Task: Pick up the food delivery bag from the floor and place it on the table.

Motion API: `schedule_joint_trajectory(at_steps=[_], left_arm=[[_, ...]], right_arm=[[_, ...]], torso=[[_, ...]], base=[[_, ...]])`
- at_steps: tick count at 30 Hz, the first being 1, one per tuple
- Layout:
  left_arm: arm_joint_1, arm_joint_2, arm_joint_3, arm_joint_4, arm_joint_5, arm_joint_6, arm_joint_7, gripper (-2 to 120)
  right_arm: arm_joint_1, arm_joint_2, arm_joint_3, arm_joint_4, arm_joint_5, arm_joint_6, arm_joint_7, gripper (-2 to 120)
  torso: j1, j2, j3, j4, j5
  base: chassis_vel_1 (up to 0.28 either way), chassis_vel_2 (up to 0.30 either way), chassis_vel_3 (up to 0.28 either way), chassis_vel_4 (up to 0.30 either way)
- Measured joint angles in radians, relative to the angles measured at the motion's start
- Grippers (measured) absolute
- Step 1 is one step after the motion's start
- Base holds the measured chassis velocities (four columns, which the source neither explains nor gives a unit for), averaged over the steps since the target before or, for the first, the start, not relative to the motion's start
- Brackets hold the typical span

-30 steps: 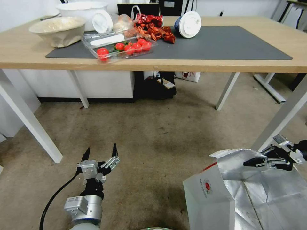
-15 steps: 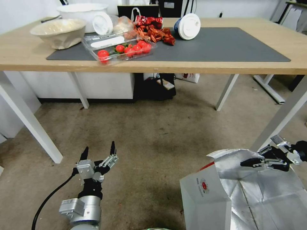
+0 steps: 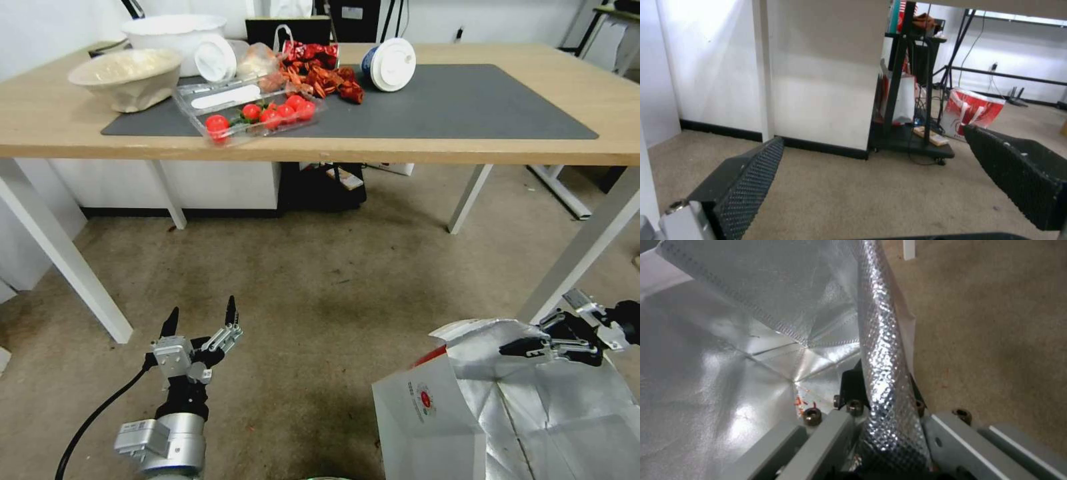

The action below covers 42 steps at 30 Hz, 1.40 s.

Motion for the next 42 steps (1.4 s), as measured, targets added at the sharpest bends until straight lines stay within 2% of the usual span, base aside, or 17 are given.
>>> schedule_joint_trajectory(at_steps=[13,21,24,27,42], left_arm=[[0.013,0.008,-0.003,-0.011,0.003,-0.002,0.005,100],[0.014,0.009,-0.003,-0.012,0.003,-0.003,0.006,100],[0.015,0.009,-0.002,-0.012,0.004,-0.003,0.008,100],[0.018,0.012,-0.003,-0.016,0.005,-0.005,0.009,100],[0.032,0.019,-0.010,-0.023,0.006,-0.009,0.010,100]], right_arm=[[-0.010,0.000,0.020,-0.023,0.005,0.000,-0.003,0],[-0.012,0.001,0.025,-0.023,0.008,-0.001,-0.003,0],[-0.015,0.002,0.029,-0.023,0.009,-0.002,-0.003,0],[-0.023,0.007,0.040,-0.020,0.011,-0.007,-0.003,0],[-0.032,0.019,0.058,-0.019,0.019,-0.012,-0.003,0]], torso=[[0.007,0.055,0.047,0.0000,0.0000],[0.012,0.079,0.066,0.0000,0.0000],[0.015,0.091,0.075,0.0000,0.0000],[0.023,0.122,0.098,0.0000,0.0000],[0.039,0.182,0.141,0.0000,0.0000]], base=[[0.000,0.000,0.000,0.000],[0.000,0.000,0.000,0.000],[0.000,0.000,0.000,0.000],[0.000,0.000,0.000,0.000],[0.000,0.000,0.000,0.000]])
